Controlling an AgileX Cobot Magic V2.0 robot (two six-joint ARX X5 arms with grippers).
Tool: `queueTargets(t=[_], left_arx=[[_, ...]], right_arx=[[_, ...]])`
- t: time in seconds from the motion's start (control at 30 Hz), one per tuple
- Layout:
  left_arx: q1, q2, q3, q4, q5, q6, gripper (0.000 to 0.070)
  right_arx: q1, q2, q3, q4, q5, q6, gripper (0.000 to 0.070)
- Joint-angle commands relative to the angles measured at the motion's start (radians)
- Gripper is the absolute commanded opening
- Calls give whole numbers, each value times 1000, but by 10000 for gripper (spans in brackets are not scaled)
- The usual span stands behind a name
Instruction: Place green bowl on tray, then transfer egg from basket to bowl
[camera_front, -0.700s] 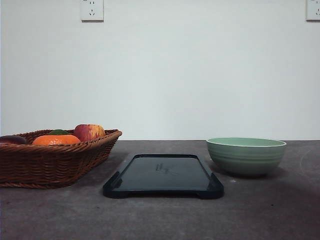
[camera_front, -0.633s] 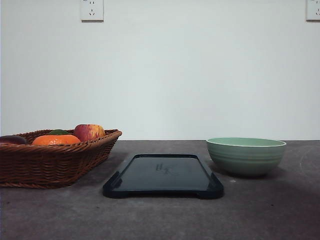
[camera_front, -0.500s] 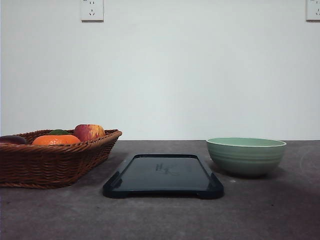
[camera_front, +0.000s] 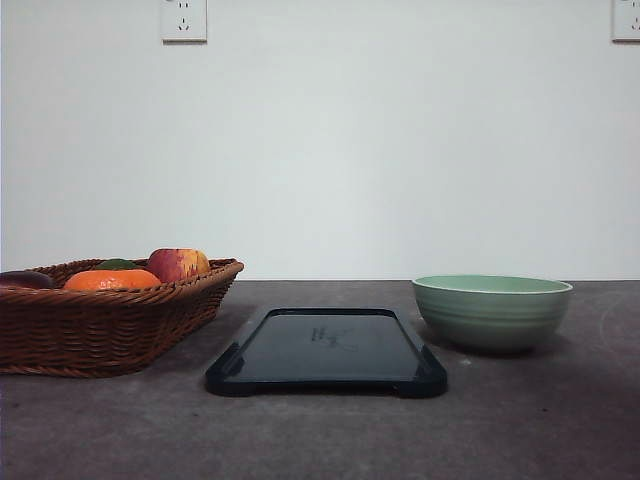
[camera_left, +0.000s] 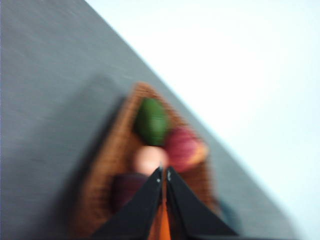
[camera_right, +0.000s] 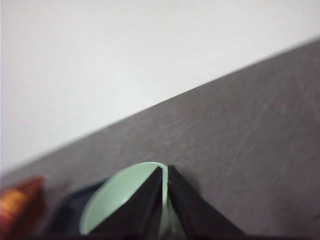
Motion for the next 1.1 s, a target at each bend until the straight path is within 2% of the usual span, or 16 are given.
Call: queueTargets(t=[0.0,0.07,0.17,0.33,0.43,0.63,0.8,0.93,1.07], left_arx=[[0,0,-8,57,27,-72,1],[0,1,18,52,27,-10,3],[0,14,64,34,20,90,3],[0,72,172,23,18,202,3],[0,125,254,-3,18,243,3],[0,266,450,-162,27,353,3],[0,400,595,-286,40,460,2],[0,510,694,-384,88,512,2],[0,616,773,-491,127,565,2]], right_arx=[[3,-1,11,21,-21,119,7],[3,0,29,27,-23,116,7],[3,9,69,34,-23,69,7],[3,75,161,28,-59,-55,7],[3,139,236,3,-93,-129,7],[3,293,397,-101,-133,-292,7],[4,412,493,-150,-207,-399,7],[4,494,546,-181,-275,-451,7],[6,565,591,-243,-312,-466,7]])
